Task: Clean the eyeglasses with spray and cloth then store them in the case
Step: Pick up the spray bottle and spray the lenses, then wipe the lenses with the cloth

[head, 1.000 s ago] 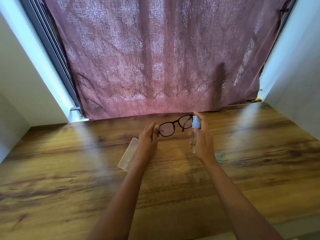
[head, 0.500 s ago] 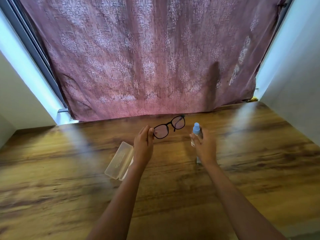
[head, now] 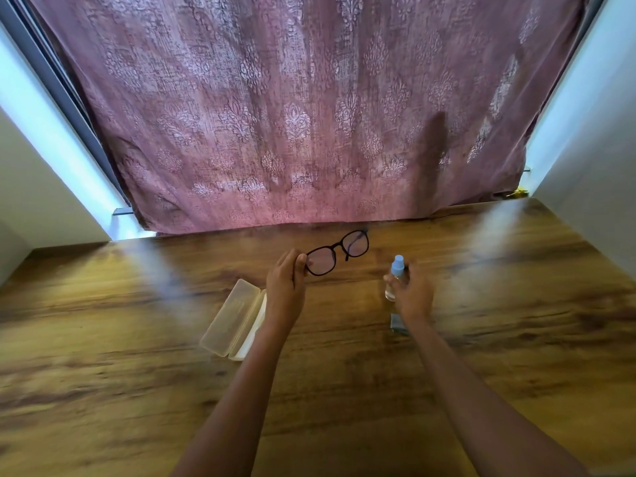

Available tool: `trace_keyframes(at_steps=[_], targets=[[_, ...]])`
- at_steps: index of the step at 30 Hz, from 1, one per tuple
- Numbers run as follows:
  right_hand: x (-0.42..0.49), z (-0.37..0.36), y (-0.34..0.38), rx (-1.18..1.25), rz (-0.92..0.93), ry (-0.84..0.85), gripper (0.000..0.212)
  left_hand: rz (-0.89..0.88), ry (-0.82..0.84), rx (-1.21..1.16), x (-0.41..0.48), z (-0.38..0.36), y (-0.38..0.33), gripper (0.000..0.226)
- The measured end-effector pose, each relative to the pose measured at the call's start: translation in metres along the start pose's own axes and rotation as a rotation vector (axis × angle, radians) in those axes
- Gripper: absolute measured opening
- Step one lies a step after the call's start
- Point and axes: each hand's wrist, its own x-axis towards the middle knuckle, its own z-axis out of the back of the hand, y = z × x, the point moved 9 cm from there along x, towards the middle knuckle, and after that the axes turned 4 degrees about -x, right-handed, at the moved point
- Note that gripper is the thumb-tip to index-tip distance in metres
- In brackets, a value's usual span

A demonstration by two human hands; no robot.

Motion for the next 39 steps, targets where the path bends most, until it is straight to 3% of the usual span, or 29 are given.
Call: trace_keyframes(at_steps=[17, 23, 28, 39], targets=[[-0.018, 0.016, -0.019, 0.084, -0.128, -0.028, 0.052, -0.022, 0.025, -0.021, -0.01, -0.007, -0.013, 0.043], [-0.042, 0.022, -0.021, -0.138, 0.035, -0.065, 0.03, -0.042, 0.059, -0.014, -0.021, -0.01, -0.021, 0.042], [-0.057, 0.012, -0.024, -0.3, 0.148, 0.008, 0.032, -0.05, 0.057, -0.006, -0.029, -0.008, -0.028, 0.04], [-0.059, 0.009, -0.041, -0.399, 0.079, 0.034, 0.028, -0.039, 0.09, 0.004, -0.035, -0.005, -0.028, 0.039]])
